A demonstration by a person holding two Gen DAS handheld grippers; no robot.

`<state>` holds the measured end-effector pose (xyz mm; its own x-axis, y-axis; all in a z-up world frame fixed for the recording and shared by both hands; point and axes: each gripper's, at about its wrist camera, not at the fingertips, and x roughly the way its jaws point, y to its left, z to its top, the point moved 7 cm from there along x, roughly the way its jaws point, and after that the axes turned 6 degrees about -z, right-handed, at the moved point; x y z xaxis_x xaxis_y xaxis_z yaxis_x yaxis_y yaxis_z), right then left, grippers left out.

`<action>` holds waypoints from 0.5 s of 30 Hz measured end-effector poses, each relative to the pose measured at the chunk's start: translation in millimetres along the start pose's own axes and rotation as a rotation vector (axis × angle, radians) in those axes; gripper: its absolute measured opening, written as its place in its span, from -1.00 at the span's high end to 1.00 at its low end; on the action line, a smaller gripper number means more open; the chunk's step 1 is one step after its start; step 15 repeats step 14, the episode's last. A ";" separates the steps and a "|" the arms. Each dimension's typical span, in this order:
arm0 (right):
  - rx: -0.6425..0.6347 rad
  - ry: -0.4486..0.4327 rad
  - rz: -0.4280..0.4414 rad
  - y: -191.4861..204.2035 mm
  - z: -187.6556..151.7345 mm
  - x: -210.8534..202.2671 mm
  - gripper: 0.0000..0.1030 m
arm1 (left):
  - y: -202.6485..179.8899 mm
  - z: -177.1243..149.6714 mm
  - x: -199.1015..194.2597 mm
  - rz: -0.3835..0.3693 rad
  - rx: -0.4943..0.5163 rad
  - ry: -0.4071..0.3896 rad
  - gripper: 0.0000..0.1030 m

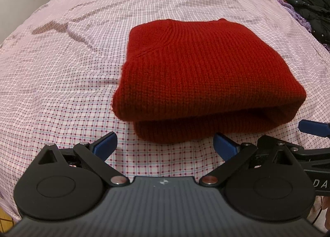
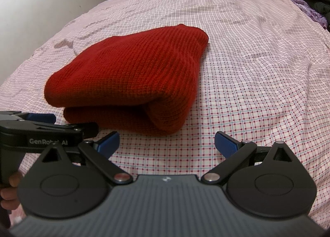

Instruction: Fold small clothes

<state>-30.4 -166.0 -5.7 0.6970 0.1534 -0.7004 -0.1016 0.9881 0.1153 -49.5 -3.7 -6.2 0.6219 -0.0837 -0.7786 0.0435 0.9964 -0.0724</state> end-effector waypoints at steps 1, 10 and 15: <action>0.000 0.000 0.000 0.2 0.3 0.0 -0.95 | -0.1 0.1 0.0 0.000 0.000 0.000 -0.99; 0.000 0.000 0.000 -0.2 -0.1 0.1 -0.95 | -0.7 0.6 0.0 0.001 0.000 0.000 -0.99; -0.001 -0.002 0.000 -0.3 0.2 -0.4 -0.95 | 0.5 -0.5 0.3 0.001 -0.003 0.006 -0.99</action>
